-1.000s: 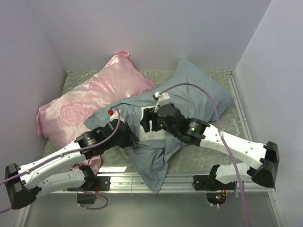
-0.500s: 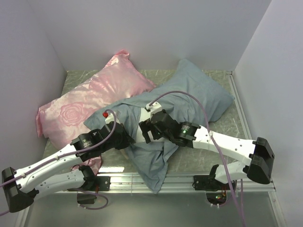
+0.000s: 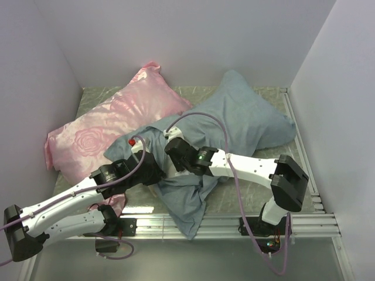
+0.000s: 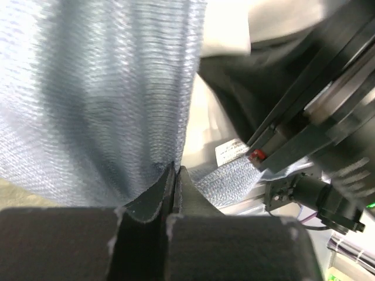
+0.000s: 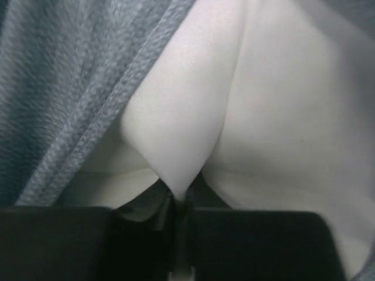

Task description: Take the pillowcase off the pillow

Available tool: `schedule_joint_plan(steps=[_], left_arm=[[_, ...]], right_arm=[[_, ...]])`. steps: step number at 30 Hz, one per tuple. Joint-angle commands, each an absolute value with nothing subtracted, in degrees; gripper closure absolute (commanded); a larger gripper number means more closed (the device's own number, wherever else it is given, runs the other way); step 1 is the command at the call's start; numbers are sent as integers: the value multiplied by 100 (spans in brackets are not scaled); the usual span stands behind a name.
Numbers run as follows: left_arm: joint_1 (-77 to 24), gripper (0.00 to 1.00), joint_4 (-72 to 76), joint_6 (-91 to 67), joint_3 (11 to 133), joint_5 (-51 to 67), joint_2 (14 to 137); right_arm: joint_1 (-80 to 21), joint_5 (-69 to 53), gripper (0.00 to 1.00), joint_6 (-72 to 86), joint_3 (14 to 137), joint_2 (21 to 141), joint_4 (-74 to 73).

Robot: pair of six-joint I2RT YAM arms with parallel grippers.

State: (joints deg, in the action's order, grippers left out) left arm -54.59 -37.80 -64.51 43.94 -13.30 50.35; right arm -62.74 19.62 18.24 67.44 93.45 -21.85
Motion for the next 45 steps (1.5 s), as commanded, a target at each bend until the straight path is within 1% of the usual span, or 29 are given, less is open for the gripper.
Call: schedule_joint_plan(steps=[1,4,6,7,8,10,13,20,26,32,36,41,43,45], left_arm=[[-5476,100,-3464,-6320,4421,-1073,5045],[-5484,100,-3138,-6109,4386,-651,5290],[-5484,100,-3024,-6047,4333,-493,5431],[-5493,100,-2849,-6038,4263,-449,5449],[-5493,100,-2761,-6012,4219,-396,5467],[-5502,99,-2567,-5959,4149,-299,5493],[-5528,100,-2505,-5880,4148,-325,5660],[-5651,100,-2119,-5818,3921,-404,6449],[-5695,100,-1477,-6117,3305,-351,6855],[-5958,100,-1283,-6328,2988,-483,6908],[-6248,99,-1275,-6468,2813,-633,7154],[-6583,99,-880,-6697,2523,-589,7330],[-6705,99,-975,-6619,2706,-615,7313],[-6898,98,-1403,-6390,3187,-947,7146]], right_arm=[[-5969,1810,100,2346,7065,9607,-2530],[-5688,1986,100,2557,7514,9221,-2917],[-5275,1986,100,2732,7820,8940,-3163],[-5134,2012,100,2759,7909,8643,-3208],[-4846,2065,100,2777,8015,8527,-3286],[-4580,2179,100,2856,8418,8290,-3576],[-4202,2311,100,2883,9069,8139,-3919],[-3806,2522,100,2927,10640,8279,-4412],[-3534,2522,100,2936,11757,8587,-4869],[-3340,2557,100,2909,12102,8833,-5027],[-3182,2540,100,2944,12094,8947,-5010],[-2988,2312,100,2980,12129,8938,-4983],[-2988,2215,100,2988,12015,8912,-4957],[-3058,2110,100,3050,11316,8746,-4730]])
